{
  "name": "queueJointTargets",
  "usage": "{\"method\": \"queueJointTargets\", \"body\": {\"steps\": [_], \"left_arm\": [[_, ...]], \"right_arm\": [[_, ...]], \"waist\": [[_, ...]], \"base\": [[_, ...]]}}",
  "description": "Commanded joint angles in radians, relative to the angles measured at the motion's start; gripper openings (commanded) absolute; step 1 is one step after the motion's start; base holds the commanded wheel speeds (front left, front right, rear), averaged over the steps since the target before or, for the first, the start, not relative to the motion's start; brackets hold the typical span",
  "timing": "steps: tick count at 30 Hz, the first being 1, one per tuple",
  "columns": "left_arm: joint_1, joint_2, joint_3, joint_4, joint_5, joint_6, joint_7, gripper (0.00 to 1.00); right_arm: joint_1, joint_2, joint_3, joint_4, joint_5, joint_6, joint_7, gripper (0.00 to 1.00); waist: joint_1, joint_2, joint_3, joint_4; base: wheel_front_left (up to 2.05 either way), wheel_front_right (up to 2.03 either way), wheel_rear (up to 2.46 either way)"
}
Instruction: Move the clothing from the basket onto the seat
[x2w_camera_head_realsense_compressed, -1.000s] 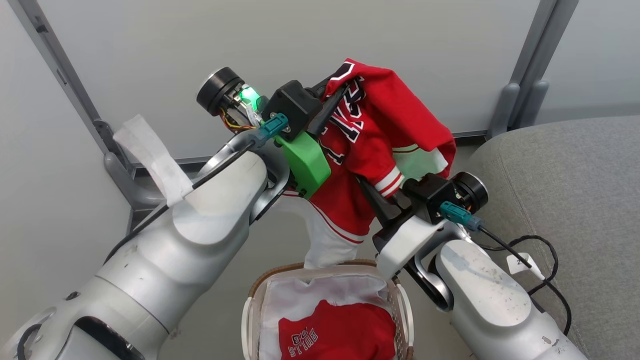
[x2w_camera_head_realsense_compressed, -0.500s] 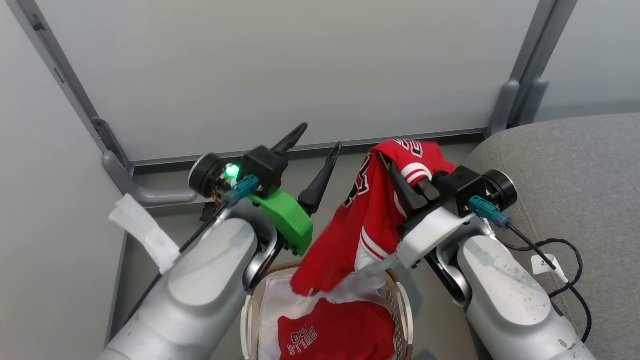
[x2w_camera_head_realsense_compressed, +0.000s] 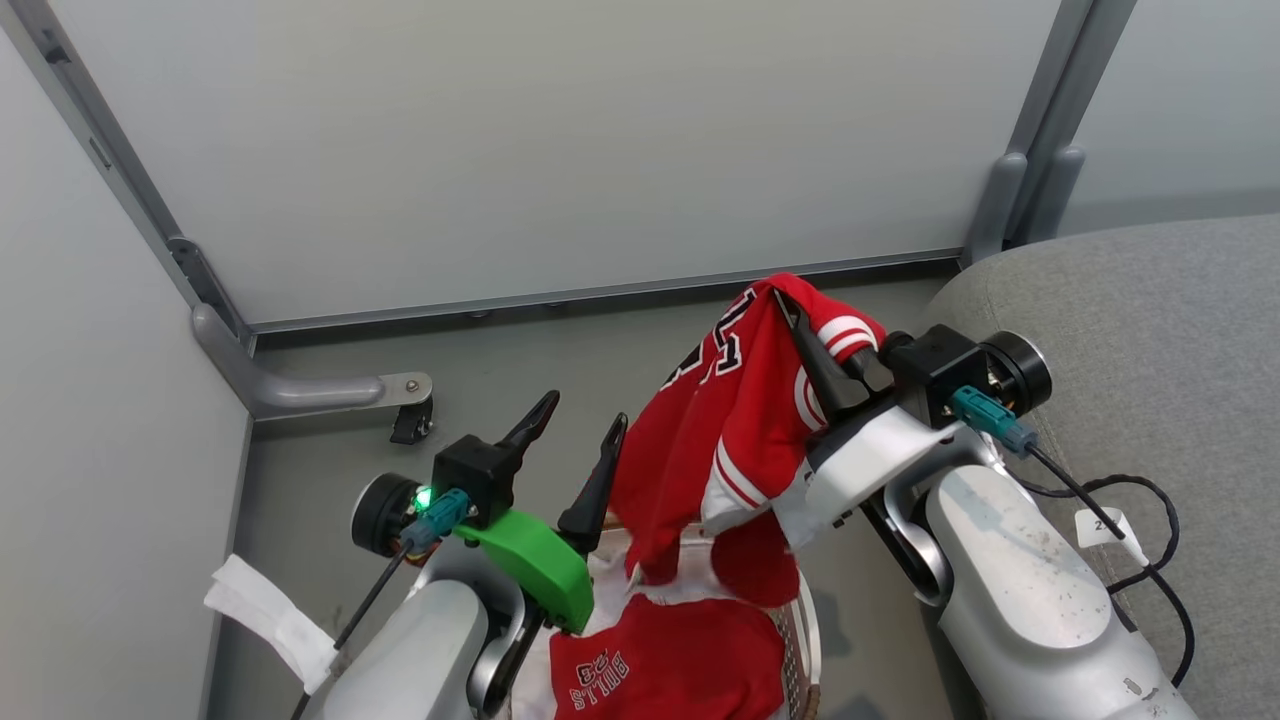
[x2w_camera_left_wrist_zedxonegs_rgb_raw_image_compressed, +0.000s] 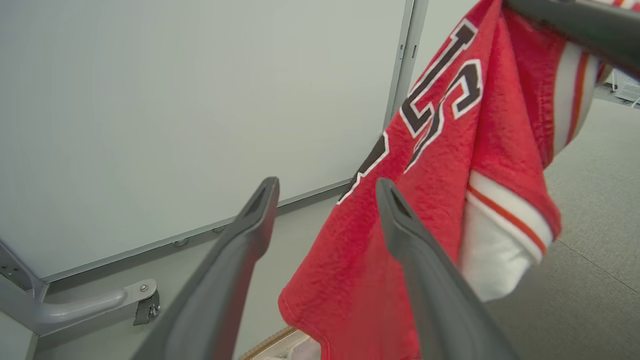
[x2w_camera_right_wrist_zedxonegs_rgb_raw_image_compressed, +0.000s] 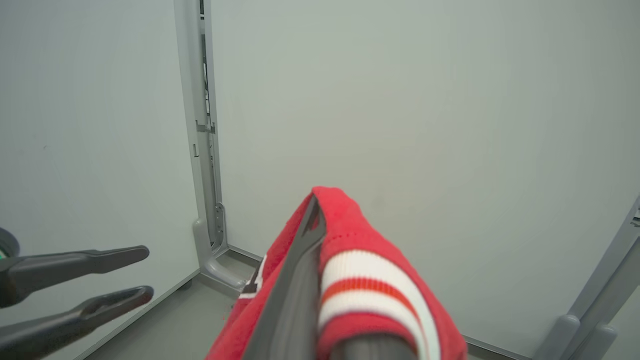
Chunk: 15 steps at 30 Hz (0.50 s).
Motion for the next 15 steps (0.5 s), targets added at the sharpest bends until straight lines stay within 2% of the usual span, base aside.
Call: {"method": "queueJointTargets", "body": {"steps": [1, 8, 15], "left_arm": [[0.022, -0.002, 0.012, -0.002, 0.014, -0.003, -0.003, 1.00], [0.068, -0.022, 0.067, -0.016, 0.057, -0.012, -0.002, 1.00], [0.108, -0.043, 0.117, -0.046, 0.102, -0.018, -0.002, 1.00]], "right_arm": [[0.012, -0.004, -0.005, -0.004, -0.006, -0.001, 0.000, 0.00], [-0.011, -0.004, -0.034, -0.004, -0.040, -0.001, 0.000, 0.00], [-0.022, -0.020, -0.075, -0.009, -0.069, -0.001, 0.000, 0.00]], "waist": [[0.0000, 0.0000, 0.000, -0.001], [0.0000, 0.0000, 0.007, -0.039], [0.0000, 0.0000, 0.020, -0.164]], "base": [[0.00, 0.00, 0.00], [0.00, 0.00, 0.00], [0.00, 0.00, 0.00]]}}
